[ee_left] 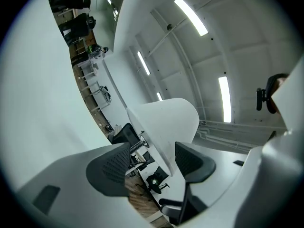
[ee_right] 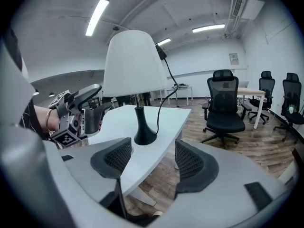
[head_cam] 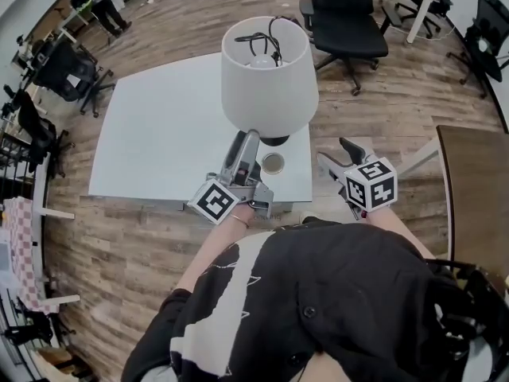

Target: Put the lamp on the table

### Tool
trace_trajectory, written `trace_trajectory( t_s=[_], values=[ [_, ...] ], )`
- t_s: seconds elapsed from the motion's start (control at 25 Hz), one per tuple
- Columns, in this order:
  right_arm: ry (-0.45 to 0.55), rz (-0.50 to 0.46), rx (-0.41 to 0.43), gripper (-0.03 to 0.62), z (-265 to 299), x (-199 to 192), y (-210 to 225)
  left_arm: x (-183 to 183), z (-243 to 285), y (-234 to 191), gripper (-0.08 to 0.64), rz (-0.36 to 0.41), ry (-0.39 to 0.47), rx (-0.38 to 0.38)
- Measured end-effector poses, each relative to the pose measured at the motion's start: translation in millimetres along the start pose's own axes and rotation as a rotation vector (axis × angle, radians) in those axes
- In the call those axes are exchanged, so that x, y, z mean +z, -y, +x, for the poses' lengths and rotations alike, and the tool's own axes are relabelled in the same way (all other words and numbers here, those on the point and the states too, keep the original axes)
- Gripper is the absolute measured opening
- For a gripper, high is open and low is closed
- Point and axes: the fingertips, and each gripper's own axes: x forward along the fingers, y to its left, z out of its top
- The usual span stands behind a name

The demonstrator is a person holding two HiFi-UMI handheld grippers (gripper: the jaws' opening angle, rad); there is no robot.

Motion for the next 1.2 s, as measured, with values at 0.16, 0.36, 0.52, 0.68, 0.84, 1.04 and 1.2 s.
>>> trace_trajectory(
  t_s=[0.16,0.36,0.52,0.68,0.84,1.04,1.2],
  values=[
    [0.003,0.021,0.006,0.298,0.8,0.5,0.9,2.6,-10.0,-1.1,0.29,0.093,-0.013,0.037],
    [-0.008,0.006,0.046,0.298,9.1,3.1,-12.0,9.9,-25.5,6.6,0.139,0.167,-0.037,0.014],
    [-0.009,-0.013,0.083,0.298,13.7,4.9,-27.8,5.5,-34.1,16.8,0.039,0.233,-0.106,0.0],
    [0.012,-0.019,0.116,0.298,15.9,12.6,-45.3,1.2,-42.4,29.9,0.015,0.271,-0.193,0.004],
    [0.01,-0.026,0.141,0.298,16.0,11.3,-62.7,-8.6,-56.7,38.5,0.015,0.351,-0.308,0.03],
    [-0.001,-0.04,0.174,0.28,14.1,3.1,-87.3,-8.6,-78.8,45.0,0.015,0.366,-0.307,0.044],
    [0.01,-0.026,0.195,0.241,10.9,-3.9,-105.3,-12.5,-100.3,39.8,0.015,0.359,-0.308,0.072]
  ],
)
